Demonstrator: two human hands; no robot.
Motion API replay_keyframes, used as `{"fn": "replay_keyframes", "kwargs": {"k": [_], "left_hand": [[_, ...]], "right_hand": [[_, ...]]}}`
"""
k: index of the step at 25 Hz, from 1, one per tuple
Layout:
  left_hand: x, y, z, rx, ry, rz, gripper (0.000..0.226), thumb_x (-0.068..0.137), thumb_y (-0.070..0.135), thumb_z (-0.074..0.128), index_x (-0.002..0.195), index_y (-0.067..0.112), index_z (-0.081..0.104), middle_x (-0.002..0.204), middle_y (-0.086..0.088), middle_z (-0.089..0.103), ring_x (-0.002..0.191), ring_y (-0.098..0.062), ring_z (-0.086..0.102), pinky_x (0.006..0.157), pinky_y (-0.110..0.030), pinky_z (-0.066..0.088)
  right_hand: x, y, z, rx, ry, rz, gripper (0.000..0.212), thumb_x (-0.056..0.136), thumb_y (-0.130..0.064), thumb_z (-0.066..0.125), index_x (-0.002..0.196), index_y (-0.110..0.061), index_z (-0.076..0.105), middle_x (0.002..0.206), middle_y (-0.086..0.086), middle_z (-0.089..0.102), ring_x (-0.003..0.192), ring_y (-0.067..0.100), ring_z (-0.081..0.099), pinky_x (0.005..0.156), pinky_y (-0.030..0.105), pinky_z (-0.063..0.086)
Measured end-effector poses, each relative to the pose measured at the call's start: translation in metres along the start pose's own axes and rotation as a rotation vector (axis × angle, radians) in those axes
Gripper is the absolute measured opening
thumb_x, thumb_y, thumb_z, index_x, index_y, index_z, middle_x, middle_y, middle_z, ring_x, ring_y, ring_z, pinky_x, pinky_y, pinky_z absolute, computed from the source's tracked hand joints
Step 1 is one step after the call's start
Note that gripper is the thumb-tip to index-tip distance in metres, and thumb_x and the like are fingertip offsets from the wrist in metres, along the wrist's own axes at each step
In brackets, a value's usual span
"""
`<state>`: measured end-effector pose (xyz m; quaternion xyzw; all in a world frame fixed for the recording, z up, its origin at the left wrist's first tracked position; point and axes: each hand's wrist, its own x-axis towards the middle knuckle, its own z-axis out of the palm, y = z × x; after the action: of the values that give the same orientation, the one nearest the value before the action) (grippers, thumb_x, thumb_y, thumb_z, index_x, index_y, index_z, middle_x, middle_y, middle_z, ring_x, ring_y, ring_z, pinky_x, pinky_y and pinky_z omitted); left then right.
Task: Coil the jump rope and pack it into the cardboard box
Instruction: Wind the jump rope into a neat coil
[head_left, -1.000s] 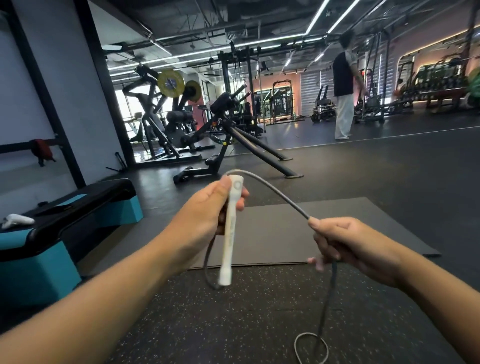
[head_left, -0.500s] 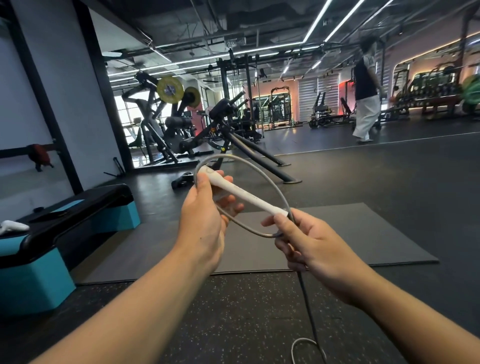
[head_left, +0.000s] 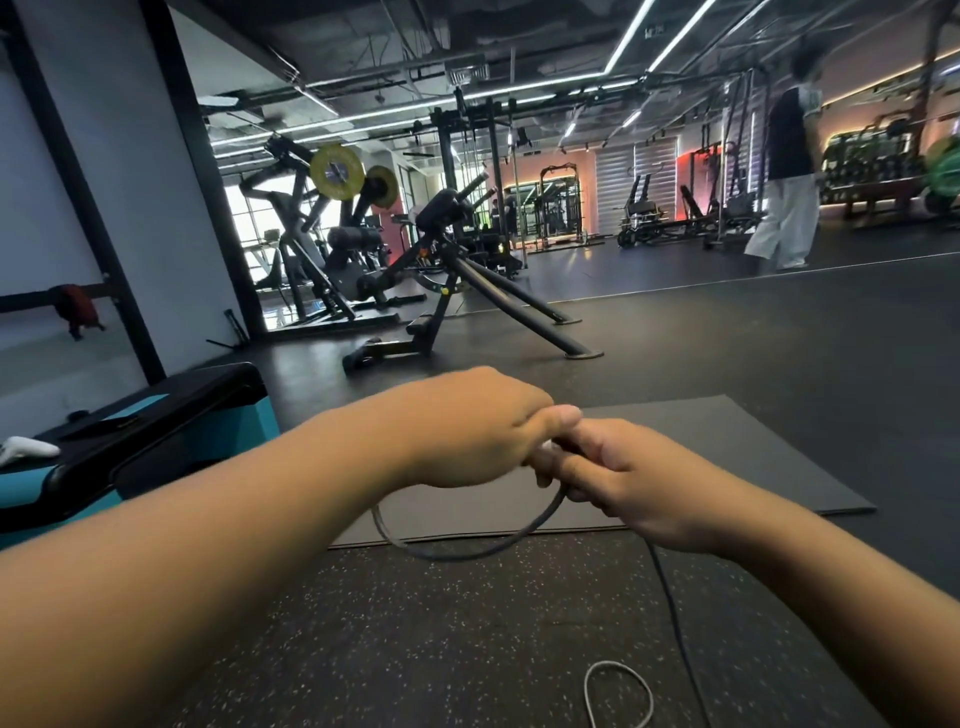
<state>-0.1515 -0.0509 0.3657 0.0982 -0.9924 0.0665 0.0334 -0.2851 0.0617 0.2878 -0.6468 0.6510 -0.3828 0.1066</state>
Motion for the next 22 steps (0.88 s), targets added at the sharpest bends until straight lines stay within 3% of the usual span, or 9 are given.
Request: {"fn": "replay_keyframes", "kwargs": {"k": [2,5,6,8,10,13,17,19,22], "left_hand": [[0.007,0.004,0.006,-0.05,-0.083,-0.003,0.054,0.108,0.045,0.022,0.098,0.02,0.07,0.098,0.002,0.071,0.088,-0.013,0.059,0.081,-0.029,0.042],[0.006,0.0,0.013,-0.076,-0.125,0.001,0.058,0.108,0.047,0.021,0.097,0.019,0.071,0.098,-0.001,0.07,0.092,-0.017,0.061,0.084,-0.027,0.043],[0.005,-0.003,0.012,-0.101,-0.124,0.008,0.058,0.107,0.048,0.022,0.095,0.018,0.07,0.094,0.0,0.069,0.089,-0.015,0.061,0.082,-0.024,0.043],[-0.002,-0.015,0.009,-0.16,-0.07,0.012,0.055,0.106,0.049,0.024,0.083,0.019,0.063,0.08,0.005,0.063,0.072,-0.005,0.056,0.07,-0.017,0.042],[-0.01,-0.043,0.004,-0.297,0.089,-0.077,0.052,0.105,0.05,0.025,0.075,0.02,0.054,0.067,0.008,0.053,0.054,0.0,0.047,0.058,-0.017,0.039],[-0.025,-0.08,0.002,-0.989,0.306,-0.284,0.053,0.101,0.057,0.033,0.074,0.015,0.05,0.06,0.007,0.04,0.049,-0.008,0.034,0.052,-0.026,0.029],[-0.015,-0.058,0.022,-1.568,0.574,-0.326,0.047,0.098,0.06,0.041,0.079,0.017,0.047,0.06,0.006,0.036,0.05,-0.01,0.031,0.051,-0.027,0.028],[-0.002,-0.035,0.025,-1.758,0.749,-0.353,0.044,0.1,0.057,0.039,0.081,0.019,0.045,0.058,0.007,0.035,0.049,-0.01,0.03,0.05,-0.025,0.03],[0.011,-0.015,0.018,-1.998,0.954,-0.398,0.04,0.103,0.053,0.036,0.082,0.019,0.043,0.055,0.007,0.034,0.046,-0.01,0.03,0.05,-0.025,0.031]], "right_hand": [[-0.001,-0.002,-0.001,-0.038,-0.016,-0.004,0.024,0.104,-0.032,0.052,0.081,-0.035,0.06,0.066,-0.028,0.062,0.063,-0.006,0.055,0.059,0.009,0.042],[-0.004,0.0,-0.004,0.046,-0.016,-0.062,0.017,0.1,-0.033,0.061,0.09,-0.026,0.073,0.076,-0.021,0.071,0.066,-0.003,0.057,0.062,0.013,0.044],[-0.004,0.002,-0.007,0.068,-0.007,-0.076,0.018,0.097,-0.036,0.065,0.094,-0.023,0.076,0.081,-0.014,0.074,0.07,0.001,0.06,0.066,0.02,0.049],[-0.009,0.011,-0.015,0.093,0.053,-0.023,0.031,0.09,-0.045,0.07,0.085,-0.015,0.076,0.068,-0.008,0.065,0.061,0.01,0.054,0.061,0.03,0.046],[-0.019,0.027,-0.026,0.115,0.14,0.109,0.042,0.085,-0.05,0.069,0.068,-0.012,0.067,0.054,-0.004,0.051,0.052,0.014,0.049,0.055,0.03,0.043],[-0.035,0.05,-0.031,0.265,0.188,0.243,0.045,0.088,-0.051,0.063,0.063,-0.014,0.054,0.057,0.004,0.043,0.05,0.021,0.047,0.058,0.037,0.049],[-0.024,0.049,-0.002,0.584,0.133,0.234,0.045,0.09,-0.056,0.058,0.091,-0.012,0.068,0.065,-0.004,0.035,0.055,0.014,0.035,0.054,0.031,0.04],[-0.015,0.038,0.016,0.65,0.098,0.173,0.044,0.087,-0.063,0.063,0.106,-0.024,0.071,0.07,-0.009,0.042,0.058,0.012,0.037,0.057,0.031,0.04],[-0.011,0.024,0.037,0.597,0.059,0.069,0.051,0.076,-0.068,0.072,0.118,-0.043,0.064,0.083,-0.002,0.053,0.064,0.009,0.044,0.062,0.032,0.041]]}}
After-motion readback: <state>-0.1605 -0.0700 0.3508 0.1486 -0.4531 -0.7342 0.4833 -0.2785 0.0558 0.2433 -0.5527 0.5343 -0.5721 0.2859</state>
